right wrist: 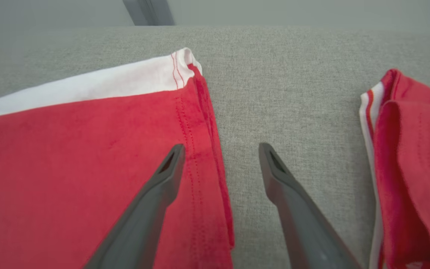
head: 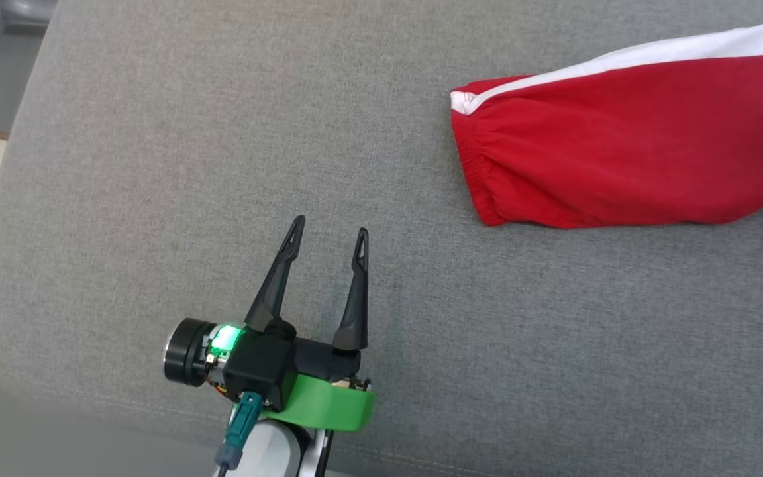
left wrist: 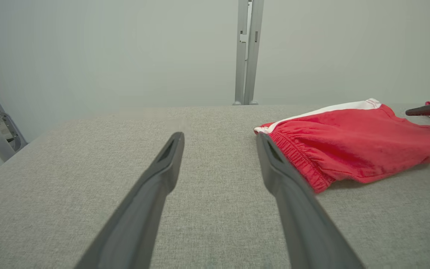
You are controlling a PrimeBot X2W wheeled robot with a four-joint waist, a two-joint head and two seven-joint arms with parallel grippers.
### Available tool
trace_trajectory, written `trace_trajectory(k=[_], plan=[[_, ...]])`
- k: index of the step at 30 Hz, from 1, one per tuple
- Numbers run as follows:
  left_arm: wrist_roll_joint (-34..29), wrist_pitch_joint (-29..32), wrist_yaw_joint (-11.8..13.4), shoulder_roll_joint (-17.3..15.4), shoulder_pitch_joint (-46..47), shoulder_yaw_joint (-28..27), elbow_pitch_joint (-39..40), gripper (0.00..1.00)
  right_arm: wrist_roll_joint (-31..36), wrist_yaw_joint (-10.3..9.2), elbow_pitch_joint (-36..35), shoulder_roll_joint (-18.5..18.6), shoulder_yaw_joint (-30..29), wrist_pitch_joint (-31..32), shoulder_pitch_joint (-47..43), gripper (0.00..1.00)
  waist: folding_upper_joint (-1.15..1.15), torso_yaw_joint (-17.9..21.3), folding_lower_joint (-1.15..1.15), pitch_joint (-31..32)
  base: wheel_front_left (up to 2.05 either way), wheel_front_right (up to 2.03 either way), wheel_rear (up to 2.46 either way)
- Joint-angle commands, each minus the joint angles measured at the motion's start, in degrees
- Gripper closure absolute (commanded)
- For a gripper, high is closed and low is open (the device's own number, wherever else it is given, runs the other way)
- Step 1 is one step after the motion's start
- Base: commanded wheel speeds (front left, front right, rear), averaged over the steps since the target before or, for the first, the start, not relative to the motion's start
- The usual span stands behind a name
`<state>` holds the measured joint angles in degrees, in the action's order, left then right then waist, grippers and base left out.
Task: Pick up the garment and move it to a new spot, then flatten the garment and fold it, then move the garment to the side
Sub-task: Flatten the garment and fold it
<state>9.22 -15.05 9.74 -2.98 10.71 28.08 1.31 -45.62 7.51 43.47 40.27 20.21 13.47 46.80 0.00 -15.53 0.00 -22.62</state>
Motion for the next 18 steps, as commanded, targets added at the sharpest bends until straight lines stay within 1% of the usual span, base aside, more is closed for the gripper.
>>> trace_trajectory(k=[1, 8, 9, 10, 11, 14, 18], plan=[[-0.8, -0.1, -0.3, 0.0, 1.1, 0.2, -0.3, 0.0, 0.5, -0.05, 0.6, -0.1, 0.3, 0.7, 0.5, 0.0, 0.0, -1.0, 0.0, -1.8, 0.0, 0.0, 0.0], [-0.1, -0.1, 0.2, 0.1, 2.0, 1.3, -0.5, 0.0, -0.3, -0.05, 2.3, -0.4, 0.9, 3.2, 0.2, 0.0, 0.0, -1.4, 0.0, -3.1, 0.0, 0.0, 0.0], [-0.1, -0.1, 0.3, 0.1, 2.1, 1.3, -0.5, 0.0, -0.6, -0.05, 2.4, -0.5, 1.1, 3.5, -0.1, 0.36, 0.0, -1.4, 0.0, -3.2, 0.0, 0.0, 0.0], [-0.2, -0.1, 0.4, 0.1, 2.2, 1.3, -0.5, 0.0, -0.7, -0.05, 2.3, -0.7, 1.6, 3.9, -0.5, 0.67, 0.0, -1.4, 0.0, -3.2, 0.0, 0.0, 0.0], [-0.2, -0.1, 0.4, 0.1, 2.2, 1.2, -0.6, 0.0, -0.8, -0.05, 2.1, -0.8, 1.9, 4.1, -0.9, 1.0, 0.0, -1.3, 0.0, -3.2, 0.0, 0.0, 0.0], [-0.4, -0.1, 0.5, 0.1, 2.2, 1.1, -0.8, 0.0, -1.4, -0.06, 0.9, -0.6, 2.9, 3.8, -1.9, 1.0, 0.0, -0.6, 0.0, -2.7, 0.0, 0.0, 0.0], [-0.6, -0.1, 0.1, 0.1, 1.7, 0.9, -1.2, 0.0, -1.7, -0.07, -1.3, 0.8, 3.8, 2.5, -2.6, 1.0, 0.0, 1.1, 0.0, -1.5, 0.0, 0.0, 0.0]])
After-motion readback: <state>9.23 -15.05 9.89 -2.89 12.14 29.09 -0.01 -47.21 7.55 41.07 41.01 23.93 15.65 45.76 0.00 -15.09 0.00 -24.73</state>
